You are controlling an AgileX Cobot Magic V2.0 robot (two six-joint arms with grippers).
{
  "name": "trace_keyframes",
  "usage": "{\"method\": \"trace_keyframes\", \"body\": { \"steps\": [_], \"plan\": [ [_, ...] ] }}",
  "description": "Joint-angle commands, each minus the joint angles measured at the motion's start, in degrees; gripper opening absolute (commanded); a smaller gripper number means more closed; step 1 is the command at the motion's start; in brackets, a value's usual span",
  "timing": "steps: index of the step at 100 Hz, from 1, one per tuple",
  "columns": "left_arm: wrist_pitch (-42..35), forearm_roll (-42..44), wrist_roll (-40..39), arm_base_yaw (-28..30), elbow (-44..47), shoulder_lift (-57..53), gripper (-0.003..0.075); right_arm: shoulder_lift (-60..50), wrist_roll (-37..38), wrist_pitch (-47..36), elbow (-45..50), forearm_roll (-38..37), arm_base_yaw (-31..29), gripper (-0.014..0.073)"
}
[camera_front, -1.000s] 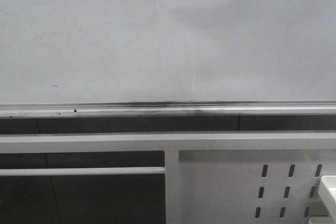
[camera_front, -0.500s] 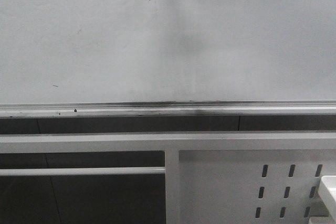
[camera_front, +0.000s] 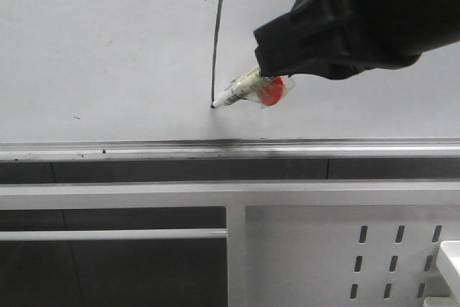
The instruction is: Write number 1 on whiteboard
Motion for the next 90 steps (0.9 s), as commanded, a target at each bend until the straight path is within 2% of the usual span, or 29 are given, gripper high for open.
{"method": "trace_keyframes", "body": {
  "steps": [1, 11, 20, 27, 42, 49, 70, 90],
  "plan": [
    [-4.41, 3.39, 0.42, 0.02, -1.65, 0.21, -0.0019, -3.09, -0.63, 1.69, -2.2, -2.23, 1.14, -0.0077],
    [-14.24, 3.65, 8.86, 0.02, -1.65, 0.65, -0.0018, -5.06, -0.63, 10.36, -3.24, -5.19, 2.06, -0.0077],
    [-20.07, 3.65, 15.77, 0.02, -1.65, 2.7, 0.0002, -5.19, -0.63, 16.2, -4.87, -5.43, 2.03, -0.0077],
    [-23.07, 3.65, 19.64, 0.02, -1.65, 5.17, 0.0068, -4.97, -0.63, 19.69, -6.68, -6.33, 2.03, -0.0077],
    [-28.05, 3.65, 28.7, 0.02, -1.65, 11.97, 0.0293, -4.75, -0.63, 25.54, -10.87, -9.47, 2.03, -0.0077],
    [-28.04, 3.65, 31.68, 0.02, -1.65, 15.67, 0.0346, -4.66, -0.63, 27.45, -12.76, -9.93, 2.03, -0.0077],
    [-26.68, 3.65, 32.98, 0.02, -5.28, 24.72, 0.0349, -4.39, -0.63, 33.07, -16.96, -10.4, 2.03, -0.0077],
    [-23.83, 3.65, 34.12, 0.02, -9.53, 30.37, 0.0349, -4.39, -0.63, 33.93, -17.65, -10.4, 2.1, -0.0077]
  ]
}}
